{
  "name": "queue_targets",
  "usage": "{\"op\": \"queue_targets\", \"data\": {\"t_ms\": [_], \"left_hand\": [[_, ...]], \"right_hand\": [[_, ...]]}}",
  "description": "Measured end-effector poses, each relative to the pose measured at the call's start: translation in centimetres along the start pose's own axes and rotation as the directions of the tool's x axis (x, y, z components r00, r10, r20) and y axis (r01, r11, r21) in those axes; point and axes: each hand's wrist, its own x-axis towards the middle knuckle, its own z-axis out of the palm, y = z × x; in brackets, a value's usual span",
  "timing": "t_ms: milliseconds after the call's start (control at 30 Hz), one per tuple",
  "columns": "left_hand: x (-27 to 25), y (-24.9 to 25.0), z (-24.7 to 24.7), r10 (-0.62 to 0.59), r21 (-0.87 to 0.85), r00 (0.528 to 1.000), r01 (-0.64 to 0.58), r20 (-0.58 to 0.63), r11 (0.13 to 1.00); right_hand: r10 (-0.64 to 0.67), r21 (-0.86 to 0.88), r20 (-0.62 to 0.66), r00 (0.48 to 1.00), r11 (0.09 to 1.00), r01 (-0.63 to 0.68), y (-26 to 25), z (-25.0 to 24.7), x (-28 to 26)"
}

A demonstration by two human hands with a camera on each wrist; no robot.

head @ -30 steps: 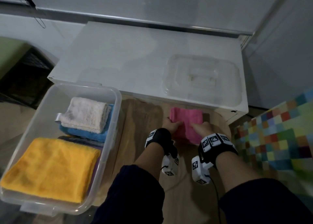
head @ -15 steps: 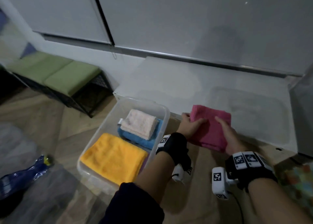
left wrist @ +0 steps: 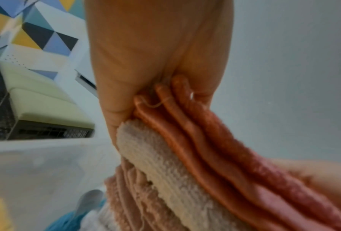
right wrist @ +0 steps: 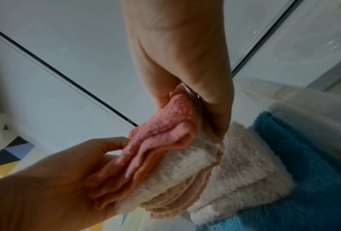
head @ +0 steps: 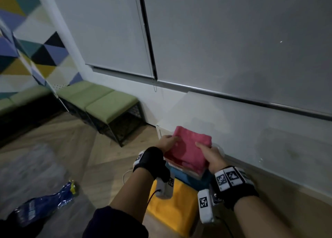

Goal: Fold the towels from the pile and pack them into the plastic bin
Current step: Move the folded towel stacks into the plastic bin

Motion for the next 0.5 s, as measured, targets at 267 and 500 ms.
{"op": "queue_targets", "data": {"t_ms": [267,500], "left_hand": [[3.6,-3.1,0.8,0.201,0.397,0.977,-0.211,0.068,0.893],[5.0,-4.5,0.7,0.514,0.684,0.857,-0.392,0.029,0.615]], "right_hand": [[-0.047,-0.269,-0.242,0.969,0.963,-0.021,2.8,1.7,3.6],[-0.445,-0.843,-0.288,0.848,0.539,-0.004,0.7,2.2,-0.1]]}}
